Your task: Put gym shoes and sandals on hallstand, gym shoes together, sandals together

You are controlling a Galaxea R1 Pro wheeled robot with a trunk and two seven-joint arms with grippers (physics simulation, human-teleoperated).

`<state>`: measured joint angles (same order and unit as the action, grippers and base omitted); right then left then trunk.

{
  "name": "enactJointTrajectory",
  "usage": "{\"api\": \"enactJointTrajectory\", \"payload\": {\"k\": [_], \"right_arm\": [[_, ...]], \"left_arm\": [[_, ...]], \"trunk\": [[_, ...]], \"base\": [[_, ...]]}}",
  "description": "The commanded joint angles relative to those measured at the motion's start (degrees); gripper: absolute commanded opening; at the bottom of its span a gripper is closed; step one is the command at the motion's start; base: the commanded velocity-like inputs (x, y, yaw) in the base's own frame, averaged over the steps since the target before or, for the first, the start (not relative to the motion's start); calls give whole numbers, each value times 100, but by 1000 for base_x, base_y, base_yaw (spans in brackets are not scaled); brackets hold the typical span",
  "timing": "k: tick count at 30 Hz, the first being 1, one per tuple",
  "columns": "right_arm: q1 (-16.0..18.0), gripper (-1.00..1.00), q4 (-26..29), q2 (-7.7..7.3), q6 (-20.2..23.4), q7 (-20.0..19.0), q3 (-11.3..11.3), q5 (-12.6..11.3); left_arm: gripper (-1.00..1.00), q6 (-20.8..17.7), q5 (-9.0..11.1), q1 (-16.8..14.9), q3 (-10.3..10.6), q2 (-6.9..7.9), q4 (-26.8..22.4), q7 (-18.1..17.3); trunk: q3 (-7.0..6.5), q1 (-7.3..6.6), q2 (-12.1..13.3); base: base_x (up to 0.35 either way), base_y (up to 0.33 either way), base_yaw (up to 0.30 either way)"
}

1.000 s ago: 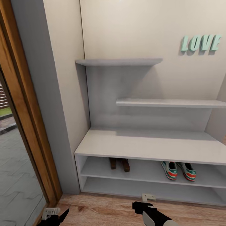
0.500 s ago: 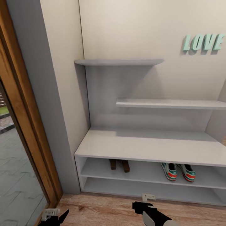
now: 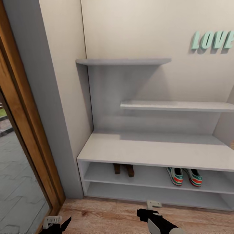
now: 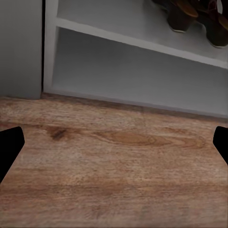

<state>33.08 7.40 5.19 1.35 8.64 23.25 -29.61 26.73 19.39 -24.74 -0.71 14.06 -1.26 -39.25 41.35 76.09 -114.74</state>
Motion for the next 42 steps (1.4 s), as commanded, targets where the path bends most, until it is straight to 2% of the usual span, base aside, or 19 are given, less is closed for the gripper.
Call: {"api": "enactJointTrajectory", "payload": {"k": [1,8,10,13,42], "right_arm": [[2,100,8,-1,14,33,48,-42],[3,100,-52,-1,14,37,48,-29],[1,100,-327,-3,14,41,36,-19],[2,100,-405,-6,14,41,33,-13],[3,100,-458,-9,14,40,39,-10]], "left_arm": [[100,8,21,-4,-3,1,7,-30],[100,14,21,-4,-6,1,6,-23],[100,16,25,-4,-8,1,4,-22],[100,16,28,-4,-8,1,3,-22],[100,17,30,-4,-9,1,3,-22]], "trunk": [[9,-1,-3],[17,-1,-3],[18,-1,-3],[18,-1,-3],[18,-1,-3]], "base": [[0,0,0],[0,0,0],[0,0,0],[0,0,0],[0,0,0]]}}
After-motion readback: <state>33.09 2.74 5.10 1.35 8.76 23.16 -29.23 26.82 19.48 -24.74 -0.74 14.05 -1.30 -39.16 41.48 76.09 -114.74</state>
